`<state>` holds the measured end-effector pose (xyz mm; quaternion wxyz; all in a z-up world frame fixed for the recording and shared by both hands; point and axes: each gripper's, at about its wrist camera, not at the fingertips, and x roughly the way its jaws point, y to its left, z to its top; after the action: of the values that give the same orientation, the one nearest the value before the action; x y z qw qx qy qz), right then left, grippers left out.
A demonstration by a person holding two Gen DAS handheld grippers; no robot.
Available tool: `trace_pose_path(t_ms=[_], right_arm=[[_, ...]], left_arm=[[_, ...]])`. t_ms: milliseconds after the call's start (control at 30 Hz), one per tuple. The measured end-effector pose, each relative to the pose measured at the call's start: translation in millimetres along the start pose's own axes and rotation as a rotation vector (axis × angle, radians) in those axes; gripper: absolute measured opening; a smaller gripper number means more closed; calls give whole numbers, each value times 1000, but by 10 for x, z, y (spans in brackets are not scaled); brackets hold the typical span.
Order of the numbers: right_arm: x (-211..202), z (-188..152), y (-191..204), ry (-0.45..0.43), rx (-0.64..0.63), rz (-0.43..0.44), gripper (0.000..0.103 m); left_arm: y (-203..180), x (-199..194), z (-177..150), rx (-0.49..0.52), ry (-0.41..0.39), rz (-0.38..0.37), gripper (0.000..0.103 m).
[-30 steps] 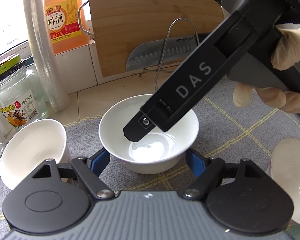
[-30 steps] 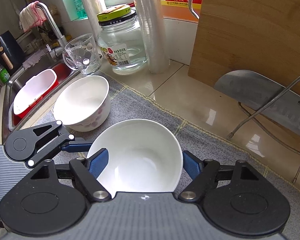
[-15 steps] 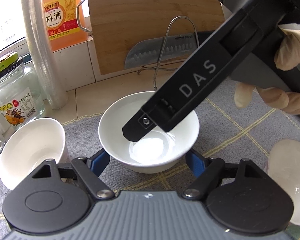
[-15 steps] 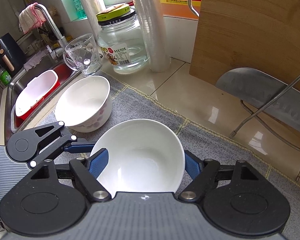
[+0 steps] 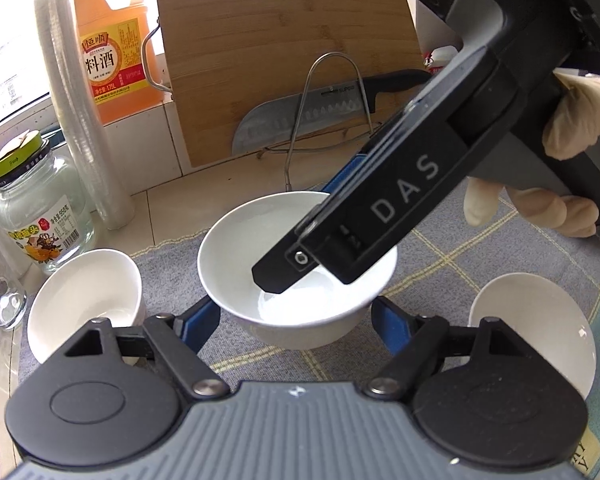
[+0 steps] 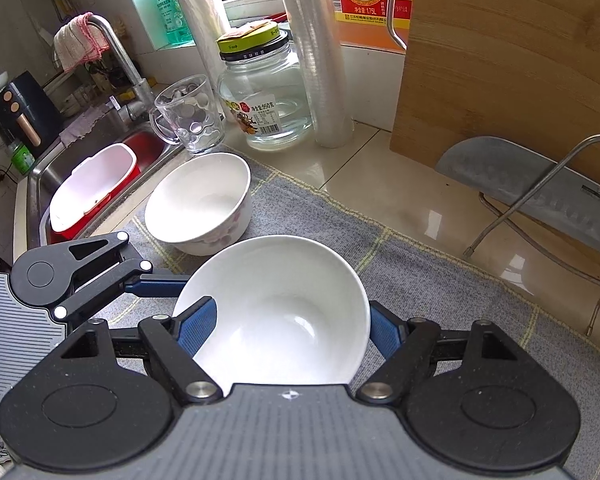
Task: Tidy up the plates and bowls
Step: 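Lift the bowl with the right tool and carry it over another bowl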
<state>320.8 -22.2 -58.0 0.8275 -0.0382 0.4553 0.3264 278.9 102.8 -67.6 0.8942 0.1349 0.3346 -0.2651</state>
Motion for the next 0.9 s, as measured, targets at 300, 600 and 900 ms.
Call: trace_pose_path(t_ms=[300, 600, 900], right_arm=[[-244, -131, 139, -28, 7, -11, 85], [-428, -314, 240, -43, 21, -24, 85], [-599, -502, 319, -57, 32, -25, 86]], left_arm=[[-141, -215, -4, 29, -12, -15, 82], [-282, -392, -45, 45, -20, -33, 82], [-443, -573, -88, 56, -22, -53, 82]])
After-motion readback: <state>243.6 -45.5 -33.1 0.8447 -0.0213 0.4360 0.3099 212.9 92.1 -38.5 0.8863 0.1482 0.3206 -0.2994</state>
